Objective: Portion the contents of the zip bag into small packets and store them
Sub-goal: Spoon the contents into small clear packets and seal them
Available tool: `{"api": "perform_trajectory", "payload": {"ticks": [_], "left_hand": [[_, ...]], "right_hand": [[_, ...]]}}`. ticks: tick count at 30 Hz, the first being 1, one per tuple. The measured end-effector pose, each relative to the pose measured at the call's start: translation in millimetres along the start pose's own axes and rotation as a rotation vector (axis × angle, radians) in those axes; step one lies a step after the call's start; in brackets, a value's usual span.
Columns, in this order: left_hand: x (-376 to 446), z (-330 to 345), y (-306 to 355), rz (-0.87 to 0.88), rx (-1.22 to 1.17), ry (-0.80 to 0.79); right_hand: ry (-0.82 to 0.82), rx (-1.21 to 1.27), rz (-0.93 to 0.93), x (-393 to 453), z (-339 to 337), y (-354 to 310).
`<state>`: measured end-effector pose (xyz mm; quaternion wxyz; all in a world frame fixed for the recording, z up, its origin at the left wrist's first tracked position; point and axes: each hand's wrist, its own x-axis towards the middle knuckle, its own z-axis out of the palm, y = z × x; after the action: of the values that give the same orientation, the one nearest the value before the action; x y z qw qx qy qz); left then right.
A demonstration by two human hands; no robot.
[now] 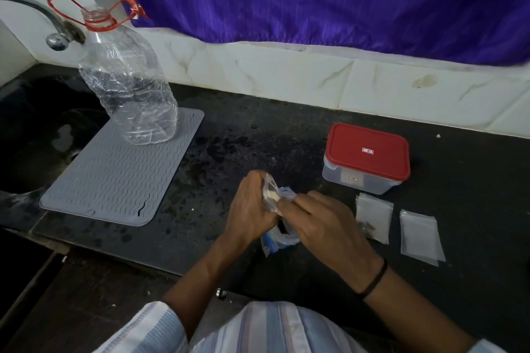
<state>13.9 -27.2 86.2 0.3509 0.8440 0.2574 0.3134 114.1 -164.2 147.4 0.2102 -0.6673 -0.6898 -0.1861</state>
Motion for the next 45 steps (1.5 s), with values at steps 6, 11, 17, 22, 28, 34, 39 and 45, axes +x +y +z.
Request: {"api": "perform_trajectory", "payload": {"ticks": [6, 11, 17, 22, 28, 34, 39, 45], "left_hand": [[2, -7, -5, -0.166, -0.024, 0.031], [0, -7, -8, -0.253, -0.084, 0.069], [2, -7, 5, -0.229, -0.097, 0.053], [5, 1, 25, -0.219, -0.06, -0.03], [5, 12, 46, -0.101, 0.013, -0.108], [2, 19, 49, -0.101, -0.161, -0.165], [3, 27, 46, -0.099, -0.22, -0.251], [-1, 46, 41, -0.125, -0.274, -0.34]], "right_hand": [[0.209, 0.133, 0.337, -26, -1, 11], [-0.139, 0.211, 0.56, -54, 37, 19], [-0.285, 0.204, 0.554, -68, 58, 18], [-0.135, 0.619, 0.62, -32, 29, 16], [0.029, 0.893, 0.827, -6, 26, 15], [0.316, 1.026, 0.953, -15, 29, 14], [0.525, 0.983, 1.031, -21, 31, 7], [0.621, 0.992, 1.231, -33, 46, 9]]}}
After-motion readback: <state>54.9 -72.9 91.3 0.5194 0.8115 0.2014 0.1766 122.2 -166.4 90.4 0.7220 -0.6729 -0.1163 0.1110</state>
